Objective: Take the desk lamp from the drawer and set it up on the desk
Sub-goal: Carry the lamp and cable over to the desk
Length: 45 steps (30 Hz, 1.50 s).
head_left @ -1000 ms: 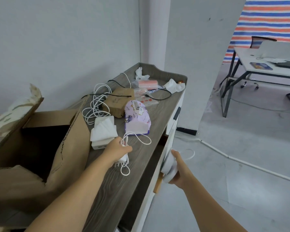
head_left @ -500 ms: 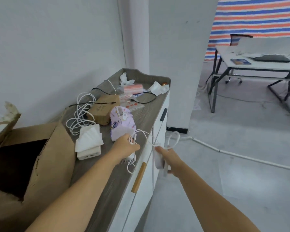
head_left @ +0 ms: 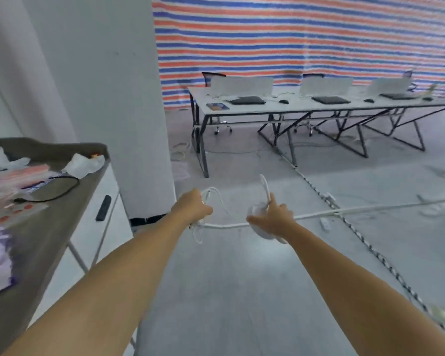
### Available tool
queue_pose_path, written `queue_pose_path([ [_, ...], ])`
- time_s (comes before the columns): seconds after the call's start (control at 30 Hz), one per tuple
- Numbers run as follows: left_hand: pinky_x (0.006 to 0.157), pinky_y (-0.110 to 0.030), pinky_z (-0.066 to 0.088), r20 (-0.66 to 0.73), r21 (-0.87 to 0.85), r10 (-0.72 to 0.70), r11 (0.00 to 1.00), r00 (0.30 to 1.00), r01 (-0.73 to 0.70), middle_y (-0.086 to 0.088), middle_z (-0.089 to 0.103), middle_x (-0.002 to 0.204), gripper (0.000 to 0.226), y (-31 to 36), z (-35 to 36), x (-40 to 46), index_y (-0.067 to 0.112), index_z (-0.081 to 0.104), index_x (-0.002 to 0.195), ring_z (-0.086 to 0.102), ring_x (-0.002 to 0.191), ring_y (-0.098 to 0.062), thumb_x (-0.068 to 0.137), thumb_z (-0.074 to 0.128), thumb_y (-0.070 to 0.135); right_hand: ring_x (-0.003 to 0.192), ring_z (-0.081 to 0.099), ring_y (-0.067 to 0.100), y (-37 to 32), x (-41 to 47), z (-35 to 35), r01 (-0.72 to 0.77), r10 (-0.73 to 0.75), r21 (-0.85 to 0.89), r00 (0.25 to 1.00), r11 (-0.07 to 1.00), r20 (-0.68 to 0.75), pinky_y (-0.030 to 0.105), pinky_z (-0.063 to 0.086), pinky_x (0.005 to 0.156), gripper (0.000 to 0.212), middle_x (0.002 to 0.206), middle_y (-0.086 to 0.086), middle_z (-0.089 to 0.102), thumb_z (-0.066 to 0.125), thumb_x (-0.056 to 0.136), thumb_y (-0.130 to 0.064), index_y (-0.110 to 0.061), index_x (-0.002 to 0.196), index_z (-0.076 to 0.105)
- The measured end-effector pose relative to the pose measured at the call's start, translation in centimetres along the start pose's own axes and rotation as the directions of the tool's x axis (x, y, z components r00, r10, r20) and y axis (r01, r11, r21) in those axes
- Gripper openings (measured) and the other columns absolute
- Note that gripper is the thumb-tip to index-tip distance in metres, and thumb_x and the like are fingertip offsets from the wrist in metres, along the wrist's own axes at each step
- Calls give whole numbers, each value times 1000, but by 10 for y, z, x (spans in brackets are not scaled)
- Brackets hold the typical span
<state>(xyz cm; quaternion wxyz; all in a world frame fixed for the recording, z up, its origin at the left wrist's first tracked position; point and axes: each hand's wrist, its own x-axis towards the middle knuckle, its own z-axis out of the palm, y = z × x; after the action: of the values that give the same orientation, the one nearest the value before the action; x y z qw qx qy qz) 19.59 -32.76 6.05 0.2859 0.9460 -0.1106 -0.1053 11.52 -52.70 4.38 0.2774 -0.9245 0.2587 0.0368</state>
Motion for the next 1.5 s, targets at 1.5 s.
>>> queue_pose_path([
  [1.5, 59, -29, 38, 236, 37, 349, 929, 907, -367, -6, 51, 83, 26, 469, 172, 844, 10, 48, 91, 50, 73, -22, 75, 64, 22, 124, 40, 39, 153, 815, -321, -305, 280, -104, 938, 947, -207, 54, 40, 99, 111, 135, 18, 40, 66, 67, -67, -29, 150, 2],
])
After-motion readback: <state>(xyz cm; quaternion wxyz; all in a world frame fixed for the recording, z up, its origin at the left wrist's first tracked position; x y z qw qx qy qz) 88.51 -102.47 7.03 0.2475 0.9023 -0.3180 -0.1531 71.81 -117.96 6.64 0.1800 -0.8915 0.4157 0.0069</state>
